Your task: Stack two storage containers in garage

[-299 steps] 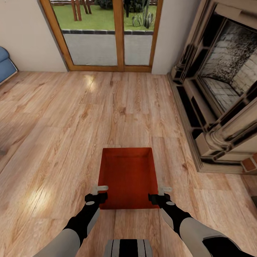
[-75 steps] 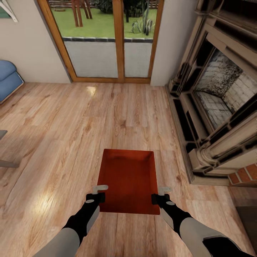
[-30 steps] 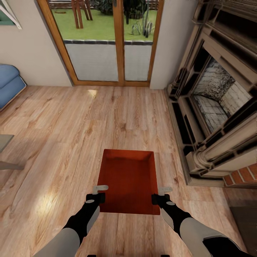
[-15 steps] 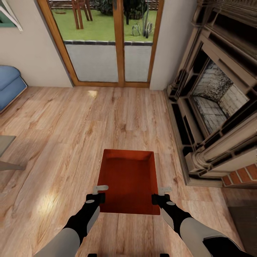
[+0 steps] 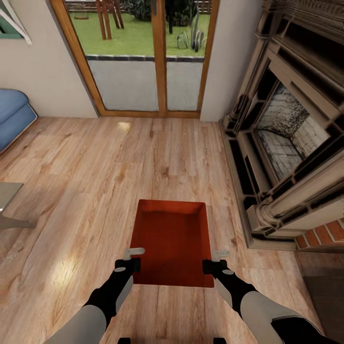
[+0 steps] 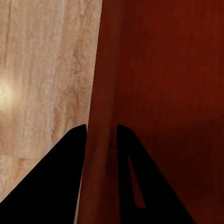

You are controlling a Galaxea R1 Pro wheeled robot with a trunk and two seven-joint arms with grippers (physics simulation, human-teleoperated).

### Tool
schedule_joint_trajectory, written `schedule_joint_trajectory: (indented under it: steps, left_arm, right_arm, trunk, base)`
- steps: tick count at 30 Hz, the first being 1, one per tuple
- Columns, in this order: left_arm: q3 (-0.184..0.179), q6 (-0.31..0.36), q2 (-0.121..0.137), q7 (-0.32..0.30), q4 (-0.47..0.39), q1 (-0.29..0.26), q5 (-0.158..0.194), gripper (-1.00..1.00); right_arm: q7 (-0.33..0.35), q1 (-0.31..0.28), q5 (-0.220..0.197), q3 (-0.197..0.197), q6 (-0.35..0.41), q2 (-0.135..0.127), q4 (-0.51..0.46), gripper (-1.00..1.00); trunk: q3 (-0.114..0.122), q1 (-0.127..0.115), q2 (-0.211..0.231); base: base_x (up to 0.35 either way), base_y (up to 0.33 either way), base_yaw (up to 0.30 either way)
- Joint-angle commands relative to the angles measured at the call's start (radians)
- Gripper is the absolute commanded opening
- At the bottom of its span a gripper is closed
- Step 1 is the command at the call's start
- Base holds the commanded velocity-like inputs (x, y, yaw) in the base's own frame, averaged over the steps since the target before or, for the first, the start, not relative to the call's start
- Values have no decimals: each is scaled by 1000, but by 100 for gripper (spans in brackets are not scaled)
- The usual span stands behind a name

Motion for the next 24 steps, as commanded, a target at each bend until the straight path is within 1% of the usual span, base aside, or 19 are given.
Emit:
schedule_joint_trajectory:
  steps: [1, 9, 24]
  left_arm:
    - [-3, 8, 5, 16, 8, 0, -2, -100]
    - [-4, 8, 19, 16, 8, 0, 0, -100]
    - [-5, 8, 21, 16, 14, 0, -2, -100]
  right_arm:
    - [-7, -1, -6, 9, -39, 0, -2, -100]
    - [-24, -1, -10, 8, -39, 2, -3, -100]
    - [-27, -1, -10, 7, -39, 3, -3, -100]
  trunk:
    - [3, -4, 7]
    - [38, -35, 63]
    - [108, -92, 168]
  base:
    - [0, 0, 0]
    - [0, 0, -7]
    - [0, 0, -69]
